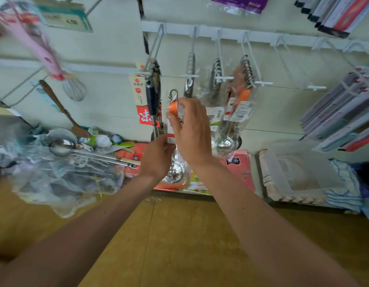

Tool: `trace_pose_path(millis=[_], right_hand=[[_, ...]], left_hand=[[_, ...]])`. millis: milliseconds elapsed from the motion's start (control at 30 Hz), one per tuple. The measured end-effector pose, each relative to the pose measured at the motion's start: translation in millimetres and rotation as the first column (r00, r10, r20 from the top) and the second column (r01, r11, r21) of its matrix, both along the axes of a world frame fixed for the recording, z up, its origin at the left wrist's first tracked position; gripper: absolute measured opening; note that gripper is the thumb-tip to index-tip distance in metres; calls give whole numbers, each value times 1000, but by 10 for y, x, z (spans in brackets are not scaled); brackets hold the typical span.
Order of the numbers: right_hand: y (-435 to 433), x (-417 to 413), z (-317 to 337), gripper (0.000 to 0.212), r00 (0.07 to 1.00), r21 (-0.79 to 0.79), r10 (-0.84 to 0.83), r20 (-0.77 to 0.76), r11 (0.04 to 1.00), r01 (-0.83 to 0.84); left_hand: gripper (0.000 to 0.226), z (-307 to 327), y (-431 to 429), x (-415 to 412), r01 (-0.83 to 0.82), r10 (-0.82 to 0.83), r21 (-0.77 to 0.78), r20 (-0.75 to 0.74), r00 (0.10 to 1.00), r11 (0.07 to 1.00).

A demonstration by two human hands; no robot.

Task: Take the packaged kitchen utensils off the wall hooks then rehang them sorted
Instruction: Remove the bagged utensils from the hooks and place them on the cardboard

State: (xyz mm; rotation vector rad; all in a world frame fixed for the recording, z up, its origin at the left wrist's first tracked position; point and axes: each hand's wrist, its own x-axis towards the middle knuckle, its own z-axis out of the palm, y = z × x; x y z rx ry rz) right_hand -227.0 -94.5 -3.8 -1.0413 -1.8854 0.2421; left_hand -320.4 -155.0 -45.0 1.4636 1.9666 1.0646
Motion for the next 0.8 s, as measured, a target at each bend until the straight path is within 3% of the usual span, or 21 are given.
trace_pose_path(millis=[133, 367, 500, 600, 800], right_hand=[[-95, -369, 2, 29, 998, 1, 62, -27, 998, -62], [-337, -1036, 13, 30, 976, -77, 216, -38, 973, -218], [-536, -1445, -4, 31, 951, -108, 309, -17, 945, -309], [-730, -1787, -25, 31, 924, -127, 381, -14, 916, -380], [-1140, -2475, -107, 30, 859, -117, 511, -20, 852, -510]], left_hand=[[16, 28, -135, -302, -104, 104, -9, -50, 993, 995], [10, -62, -459, -922, -249, 246, -41, -64, 967, 968], [25, -54, -724, -1258, -330, 328, -27, -70, 942, 944], [9, -90, -981, -1548, -371, 371, -14, -35, 928, 928], [8, -182, -1471, -2153, -500, 496, -31, -81, 864, 865]])
